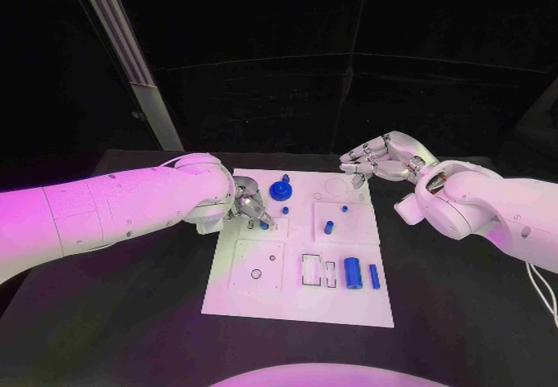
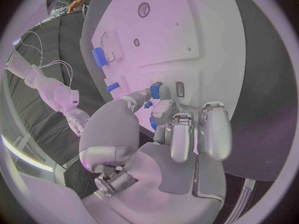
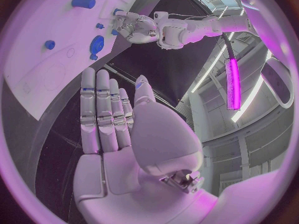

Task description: Assemble the parts on the task board

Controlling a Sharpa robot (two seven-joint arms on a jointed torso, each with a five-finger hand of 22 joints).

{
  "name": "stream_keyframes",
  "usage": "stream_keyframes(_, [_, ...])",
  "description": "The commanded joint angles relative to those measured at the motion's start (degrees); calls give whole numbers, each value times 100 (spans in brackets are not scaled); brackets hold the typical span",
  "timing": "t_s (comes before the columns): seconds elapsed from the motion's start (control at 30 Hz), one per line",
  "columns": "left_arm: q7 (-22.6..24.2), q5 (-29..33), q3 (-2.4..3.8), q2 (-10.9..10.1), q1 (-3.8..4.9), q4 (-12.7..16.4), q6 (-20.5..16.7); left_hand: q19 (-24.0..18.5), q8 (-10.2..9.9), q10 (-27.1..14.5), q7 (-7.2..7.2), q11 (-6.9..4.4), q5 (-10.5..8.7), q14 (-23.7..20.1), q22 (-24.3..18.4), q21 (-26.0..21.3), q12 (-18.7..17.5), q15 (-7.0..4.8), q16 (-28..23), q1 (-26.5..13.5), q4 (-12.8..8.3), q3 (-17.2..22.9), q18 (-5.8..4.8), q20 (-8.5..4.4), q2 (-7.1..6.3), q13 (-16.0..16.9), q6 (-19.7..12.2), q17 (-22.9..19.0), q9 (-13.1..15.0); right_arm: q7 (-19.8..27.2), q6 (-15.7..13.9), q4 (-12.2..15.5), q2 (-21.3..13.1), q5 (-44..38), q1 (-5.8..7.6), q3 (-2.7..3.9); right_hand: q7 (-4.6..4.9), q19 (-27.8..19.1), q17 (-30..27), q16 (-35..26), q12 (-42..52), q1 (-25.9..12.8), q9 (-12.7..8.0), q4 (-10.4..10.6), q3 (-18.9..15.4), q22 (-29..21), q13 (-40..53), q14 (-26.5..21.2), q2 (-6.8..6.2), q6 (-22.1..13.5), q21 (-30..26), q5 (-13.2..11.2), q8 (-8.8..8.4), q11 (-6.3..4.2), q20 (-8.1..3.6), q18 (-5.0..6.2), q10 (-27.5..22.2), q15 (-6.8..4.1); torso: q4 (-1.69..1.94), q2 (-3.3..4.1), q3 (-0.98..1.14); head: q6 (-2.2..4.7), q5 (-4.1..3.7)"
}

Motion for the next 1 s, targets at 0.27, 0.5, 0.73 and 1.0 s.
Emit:
stream_keyframes(0.27, [-47,33,-1,70,-1,-44,189,157,-28,87,-2,-6,16,606,46,52,81,-40,18,-108,73,-115,-76,-44,39,101,83,1509,-20,52,28,35,-18,14,11,4,0,-17,-6,-25,-39,6,-3,4,-30,-9,-7,-36,43,-48,-24,30,-33,-2,19,60,-55,24,1,-2,-1,-6,-1])
stream_keyframes(0.5, [-57,67,-1,87,0,-64,282,166,-33,118,-10,-12,13,606,81,72,122,-43,18,-162,117,-201,-82,-46,30,158,128,1509,-28,50,29,42,-26,14,12,4,3,-22,-7,-31,-44,6,-4,4,-34,-12,-9,-42,43,-51,-30,36,-34,1,21,59,-61,27,1,-1,-2,-8,-14])
stream_keyframes(0.73, [-60,83,-1,82,0,-113,197,171,-48,141,2,-2,-28,606,108,85,143,-35,18,-480,372,-616,-87,-44,-34,188,218,1509,-46,51,27,44,-25,14,12,4,6,-26,-8,-38,-49,1,-4,6,-41,-16,-10,-48,41,-56,-36,40,-35,5,24,59,-67,30,5,0,-5,1,-14])
stream_keyframes(1.0, [-42,138,1,60,0,-143,-42,179,-90,152,-27,-24,-1192,606,161,109,147,-56,18,-596,795,-1624,-93,-62,12,205,259,1509,-63,60,28,34,-18,14,12,4,12,-33,-9,-47,-56,-13,-5,13,-53,-21,-11,-56,39,-66,-46,43,-37,12,29,58,-74,36,5,0,-7,13,-15])
